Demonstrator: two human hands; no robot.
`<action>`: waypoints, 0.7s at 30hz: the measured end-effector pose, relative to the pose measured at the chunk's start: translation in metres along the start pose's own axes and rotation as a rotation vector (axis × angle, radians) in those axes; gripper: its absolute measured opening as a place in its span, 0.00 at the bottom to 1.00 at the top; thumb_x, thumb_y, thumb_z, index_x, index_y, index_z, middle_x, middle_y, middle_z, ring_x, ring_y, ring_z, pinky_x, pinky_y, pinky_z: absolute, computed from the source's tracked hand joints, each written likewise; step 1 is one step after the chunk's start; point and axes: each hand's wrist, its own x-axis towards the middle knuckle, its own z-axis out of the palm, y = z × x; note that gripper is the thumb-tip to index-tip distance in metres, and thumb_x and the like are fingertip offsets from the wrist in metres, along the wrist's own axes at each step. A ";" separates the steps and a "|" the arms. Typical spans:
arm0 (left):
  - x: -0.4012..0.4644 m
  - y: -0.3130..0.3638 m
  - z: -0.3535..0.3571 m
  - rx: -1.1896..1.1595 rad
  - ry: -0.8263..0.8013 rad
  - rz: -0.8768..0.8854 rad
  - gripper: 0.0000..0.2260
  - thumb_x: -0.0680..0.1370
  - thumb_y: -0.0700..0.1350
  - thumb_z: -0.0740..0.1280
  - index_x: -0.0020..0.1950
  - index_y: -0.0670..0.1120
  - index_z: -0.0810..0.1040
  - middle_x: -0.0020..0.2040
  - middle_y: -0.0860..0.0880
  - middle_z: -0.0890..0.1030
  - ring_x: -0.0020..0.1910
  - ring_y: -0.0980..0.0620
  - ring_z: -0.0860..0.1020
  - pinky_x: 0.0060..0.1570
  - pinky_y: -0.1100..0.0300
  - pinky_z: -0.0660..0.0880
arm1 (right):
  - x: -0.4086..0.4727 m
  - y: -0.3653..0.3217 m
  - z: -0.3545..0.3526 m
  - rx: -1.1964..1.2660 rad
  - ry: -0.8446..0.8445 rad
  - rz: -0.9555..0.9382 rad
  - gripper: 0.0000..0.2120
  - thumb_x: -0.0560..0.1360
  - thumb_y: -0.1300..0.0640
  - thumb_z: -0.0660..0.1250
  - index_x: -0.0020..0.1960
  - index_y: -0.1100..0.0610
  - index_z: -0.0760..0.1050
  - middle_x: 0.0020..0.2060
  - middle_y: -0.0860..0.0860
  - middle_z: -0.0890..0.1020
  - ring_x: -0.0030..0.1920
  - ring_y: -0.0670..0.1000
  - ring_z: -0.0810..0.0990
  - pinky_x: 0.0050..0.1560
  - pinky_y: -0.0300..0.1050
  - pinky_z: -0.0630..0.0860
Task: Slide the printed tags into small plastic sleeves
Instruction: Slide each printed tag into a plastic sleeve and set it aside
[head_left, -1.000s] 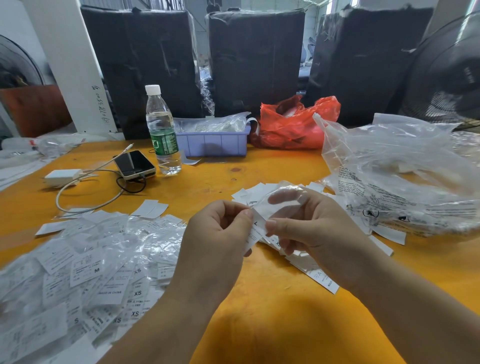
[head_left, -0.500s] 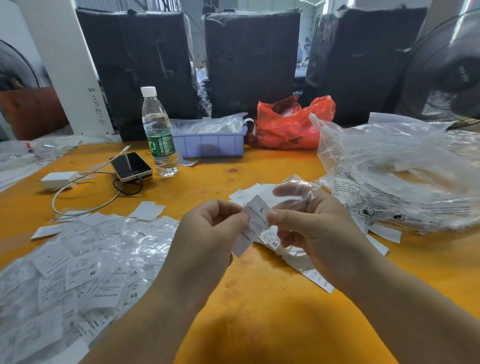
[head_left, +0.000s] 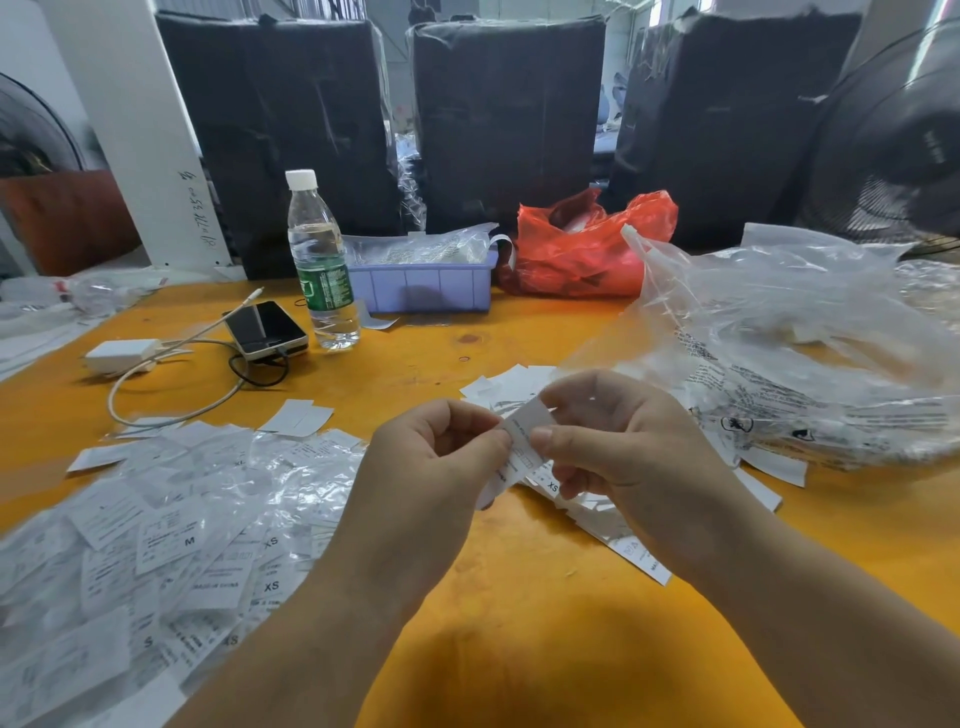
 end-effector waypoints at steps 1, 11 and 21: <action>0.000 0.000 0.000 -0.010 -0.002 0.001 0.05 0.76 0.41 0.70 0.41 0.48 0.83 0.32 0.54 0.81 0.26 0.61 0.75 0.24 0.70 0.68 | 0.000 0.001 0.000 0.000 -0.012 -0.001 0.08 0.72 0.69 0.70 0.47 0.60 0.78 0.34 0.52 0.81 0.29 0.47 0.75 0.30 0.40 0.74; 0.000 -0.006 0.002 0.002 -0.018 -0.012 0.04 0.76 0.42 0.69 0.45 0.50 0.81 0.35 0.47 0.81 0.26 0.55 0.71 0.24 0.65 0.67 | 0.007 0.009 0.001 0.091 0.019 0.118 0.14 0.71 0.72 0.70 0.33 0.55 0.80 0.29 0.56 0.77 0.26 0.51 0.72 0.27 0.43 0.70; -0.002 -0.015 0.008 0.323 -0.099 0.091 0.20 0.75 0.44 0.68 0.58 0.69 0.73 0.35 0.55 0.77 0.26 0.55 0.72 0.25 0.64 0.68 | 0.011 0.027 -0.002 0.075 -0.015 0.454 0.08 0.71 0.70 0.64 0.38 0.60 0.73 0.28 0.56 0.74 0.25 0.49 0.71 0.23 0.40 0.70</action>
